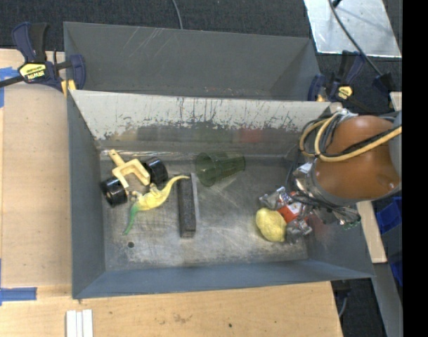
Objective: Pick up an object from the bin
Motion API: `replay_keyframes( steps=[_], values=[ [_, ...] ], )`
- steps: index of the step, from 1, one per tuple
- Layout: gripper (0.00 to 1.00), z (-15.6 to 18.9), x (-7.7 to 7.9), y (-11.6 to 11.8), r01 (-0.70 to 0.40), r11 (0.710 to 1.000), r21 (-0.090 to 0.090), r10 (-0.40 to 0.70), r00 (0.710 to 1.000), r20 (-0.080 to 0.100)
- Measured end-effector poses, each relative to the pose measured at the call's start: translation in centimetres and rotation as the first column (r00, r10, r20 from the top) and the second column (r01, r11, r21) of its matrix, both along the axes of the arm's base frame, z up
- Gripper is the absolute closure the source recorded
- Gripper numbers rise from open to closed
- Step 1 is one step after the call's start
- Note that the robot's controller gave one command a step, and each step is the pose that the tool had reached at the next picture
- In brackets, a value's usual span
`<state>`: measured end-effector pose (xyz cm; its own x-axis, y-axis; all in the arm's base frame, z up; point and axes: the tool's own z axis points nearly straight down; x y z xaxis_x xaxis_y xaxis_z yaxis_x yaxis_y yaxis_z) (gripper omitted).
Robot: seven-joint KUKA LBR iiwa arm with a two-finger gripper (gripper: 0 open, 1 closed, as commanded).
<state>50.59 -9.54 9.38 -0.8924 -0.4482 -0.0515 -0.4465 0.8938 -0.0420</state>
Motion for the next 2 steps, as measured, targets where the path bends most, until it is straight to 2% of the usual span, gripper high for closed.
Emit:
replay_keyframes(
  steps=[2],
  values=[
    [1.0,0.0,0.0,0.0,0.0,1.0,0.0,0.0,1.0,0.0]
  ],
)
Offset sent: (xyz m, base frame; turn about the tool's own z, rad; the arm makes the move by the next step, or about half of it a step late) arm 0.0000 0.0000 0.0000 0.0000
